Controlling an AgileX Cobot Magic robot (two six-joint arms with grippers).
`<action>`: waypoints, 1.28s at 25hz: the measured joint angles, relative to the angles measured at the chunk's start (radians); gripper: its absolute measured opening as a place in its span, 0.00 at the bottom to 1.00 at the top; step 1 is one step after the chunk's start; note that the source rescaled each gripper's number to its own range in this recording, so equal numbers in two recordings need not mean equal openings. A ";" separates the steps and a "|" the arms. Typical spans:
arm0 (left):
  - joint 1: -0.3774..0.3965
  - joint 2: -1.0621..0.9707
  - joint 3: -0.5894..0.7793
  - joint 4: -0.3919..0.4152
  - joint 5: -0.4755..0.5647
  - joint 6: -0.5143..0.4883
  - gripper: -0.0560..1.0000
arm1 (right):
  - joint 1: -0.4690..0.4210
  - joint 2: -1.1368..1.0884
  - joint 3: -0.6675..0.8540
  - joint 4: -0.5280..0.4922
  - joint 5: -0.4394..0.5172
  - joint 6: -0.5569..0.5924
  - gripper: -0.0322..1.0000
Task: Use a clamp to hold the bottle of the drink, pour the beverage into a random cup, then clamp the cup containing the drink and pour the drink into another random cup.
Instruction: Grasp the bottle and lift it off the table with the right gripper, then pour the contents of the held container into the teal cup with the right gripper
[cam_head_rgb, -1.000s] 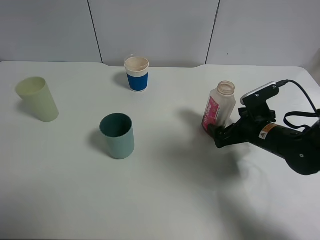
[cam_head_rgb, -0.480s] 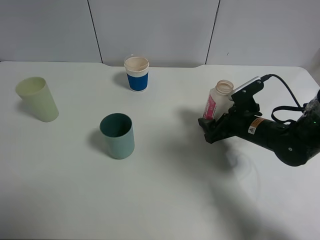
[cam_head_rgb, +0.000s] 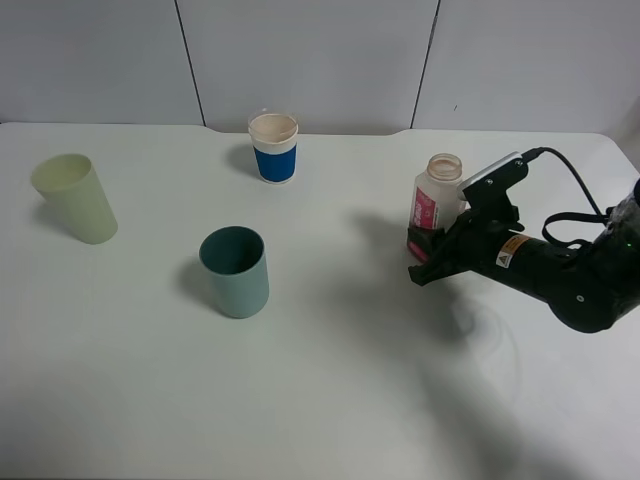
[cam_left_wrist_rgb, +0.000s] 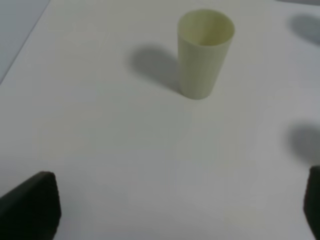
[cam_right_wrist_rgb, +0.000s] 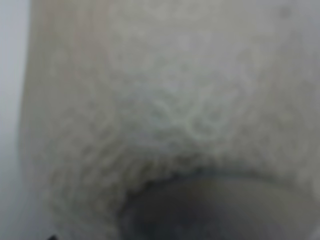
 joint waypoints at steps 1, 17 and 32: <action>0.000 0.000 0.000 0.000 0.000 0.000 0.93 | 0.000 0.000 0.000 0.007 -0.007 0.000 0.03; 0.000 0.000 0.000 0.000 0.000 0.000 0.93 | 0.035 -0.074 0.000 0.017 -0.034 0.087 0.03; 0.000 0.000 0.000 0.000 0.000 0.000 0.93 | 0.035 -0.310 0.003 0.042 0.184 0.087 0.03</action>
